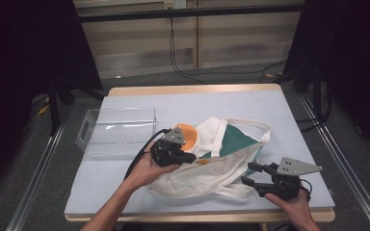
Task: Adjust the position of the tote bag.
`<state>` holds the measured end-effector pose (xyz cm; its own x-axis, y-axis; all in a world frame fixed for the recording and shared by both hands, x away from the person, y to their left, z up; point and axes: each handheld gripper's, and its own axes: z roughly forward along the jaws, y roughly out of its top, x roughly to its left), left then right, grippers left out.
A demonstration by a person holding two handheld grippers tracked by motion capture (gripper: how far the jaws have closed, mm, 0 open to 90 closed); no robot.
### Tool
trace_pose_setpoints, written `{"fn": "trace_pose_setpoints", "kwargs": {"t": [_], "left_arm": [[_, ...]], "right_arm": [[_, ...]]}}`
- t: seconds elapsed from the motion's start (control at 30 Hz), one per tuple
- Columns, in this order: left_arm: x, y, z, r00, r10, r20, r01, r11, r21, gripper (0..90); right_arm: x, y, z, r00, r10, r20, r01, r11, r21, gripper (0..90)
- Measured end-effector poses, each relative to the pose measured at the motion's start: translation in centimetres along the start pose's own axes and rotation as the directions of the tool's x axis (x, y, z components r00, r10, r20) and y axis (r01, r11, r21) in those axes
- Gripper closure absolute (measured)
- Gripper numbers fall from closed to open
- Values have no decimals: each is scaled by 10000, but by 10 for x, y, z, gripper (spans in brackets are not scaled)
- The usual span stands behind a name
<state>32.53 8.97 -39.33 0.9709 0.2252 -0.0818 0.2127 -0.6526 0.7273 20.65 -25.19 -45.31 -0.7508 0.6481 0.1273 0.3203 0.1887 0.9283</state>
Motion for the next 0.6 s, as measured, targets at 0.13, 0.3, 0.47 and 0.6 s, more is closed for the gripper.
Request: {"fn": "trace_pose_setpoints", "kwargs": {"t": [0.13,0.3,0.47,0.6], "left_arm": [[8,4,-6,9997,-53,-259,53,10000,-4,880],[19,8,-11,9987,-176,-469,174,9998,-56,879],[25,9,-11,9984,-225,-520,227,9997,29,879],[29,13,-11,9974,-83,-719,97,9998,192,879]], "right_arm": [[0,3,2,10000,-51,-42,51,10000,38,463],[0,7,7,9995,47,-300,-42,9998,176,468],[1,11,16,9976,57,-695,-39,9997,259,489],[2,14,25,9943,221,-1044,-155,9979,636,513]]}}
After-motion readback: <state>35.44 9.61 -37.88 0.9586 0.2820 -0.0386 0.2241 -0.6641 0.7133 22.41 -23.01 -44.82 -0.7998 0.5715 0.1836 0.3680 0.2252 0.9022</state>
